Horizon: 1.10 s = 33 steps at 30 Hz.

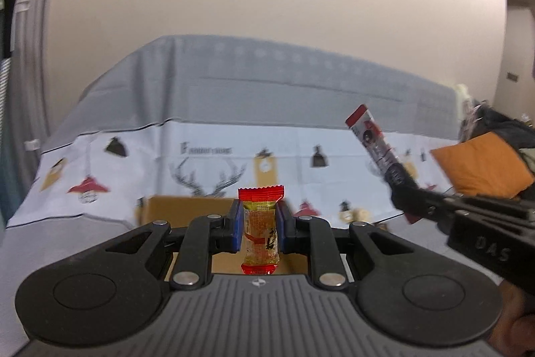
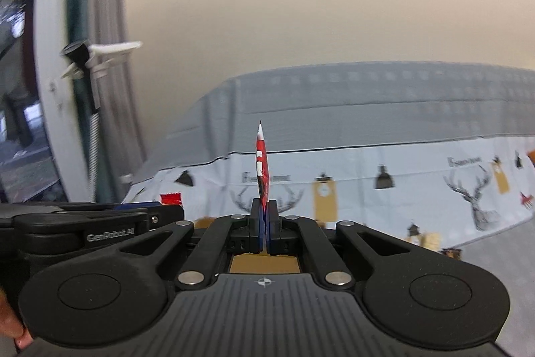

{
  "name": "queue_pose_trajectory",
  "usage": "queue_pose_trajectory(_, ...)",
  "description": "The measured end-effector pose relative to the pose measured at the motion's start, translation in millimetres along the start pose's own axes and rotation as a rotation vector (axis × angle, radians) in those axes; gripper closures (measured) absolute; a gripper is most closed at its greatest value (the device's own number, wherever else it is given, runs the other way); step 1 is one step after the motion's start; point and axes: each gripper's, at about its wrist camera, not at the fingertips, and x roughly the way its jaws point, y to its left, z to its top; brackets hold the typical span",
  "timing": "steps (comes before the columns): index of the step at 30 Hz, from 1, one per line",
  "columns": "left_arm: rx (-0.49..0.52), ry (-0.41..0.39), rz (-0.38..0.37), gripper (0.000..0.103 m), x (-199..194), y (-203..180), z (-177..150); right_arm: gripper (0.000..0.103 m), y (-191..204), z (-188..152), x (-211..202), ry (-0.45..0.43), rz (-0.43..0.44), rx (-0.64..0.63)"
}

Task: Organize snacks
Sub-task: 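Carry both snacks over the box and open both tools to drop them, then grasp the cream nut bar with the left tool while the right grasps the chocolate bar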

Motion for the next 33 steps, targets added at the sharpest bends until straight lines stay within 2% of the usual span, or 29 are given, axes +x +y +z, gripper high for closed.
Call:
queue_pose_trajectory(4,-0.052,0.078,0.029,0.081,19,27,-25,0.102,20,-18,24,0.053,0.007,-0.071)
queue_pose_trajectory(12,-0.046,0.32,0.078,0.081,83,54,-88,0.102,23,-86,83,0.26,0.0,-0.034)
queue_pose_trajectory(14,-0.079,0.371,0.084,0.081,99,64,-105,0.102,24,-104,93,0.31,-0.007,-0.036)
queue_pose_trajectory(18,-0.097,0.41,0.083,0.081,113,75,-123,0.102,25,-129,103,0.375,-0.018,-0.041)
queue_pose_trajectory(20,-0.095,0.414,0.076,0.077,112,75,-124,0.1,25,-133,105,0.373,0.02,-0.036)
queue_pose_trajectory(21,-0.092,0.414,0.07,0.055,110,74,-123,0.095,25,-134,104,0.368,0.042,-0.034)
queue_pose_trajectory(22,-0.094,0.414,0.069,0.036,108,73,-120,0.085,26,-135,102,0.363,0.038,-0.028)
queue_pose_trajectory(23,-0.097,0.407,0.075,0.008,105,72,-118,0.051,25,-135,100,0.358,0.019,-0.019)
queue_pose_trajectory(24,-0.094,0.381,0.078,0.003,100,68,-114,0.024,23,-134,96,0.349,0.003,-0.004)
queue_pose_trajectory(25,-0.081,0.354,0.068,0.003,94,62,-110,0.018,18,-134,91,0.324,0.006,0.027)
queue_pose_trajectory(29,-0.058,0.344,0.021,0.003,82,35,-101,0.015,-8,-129,69,0.254,-0.014,0.136)
queue_pose_trajectory(33,0.01,0.339,-0.015,0.003,81,-7,-95,0.01,-43,-127,44,0.179,-0.037,0.236)
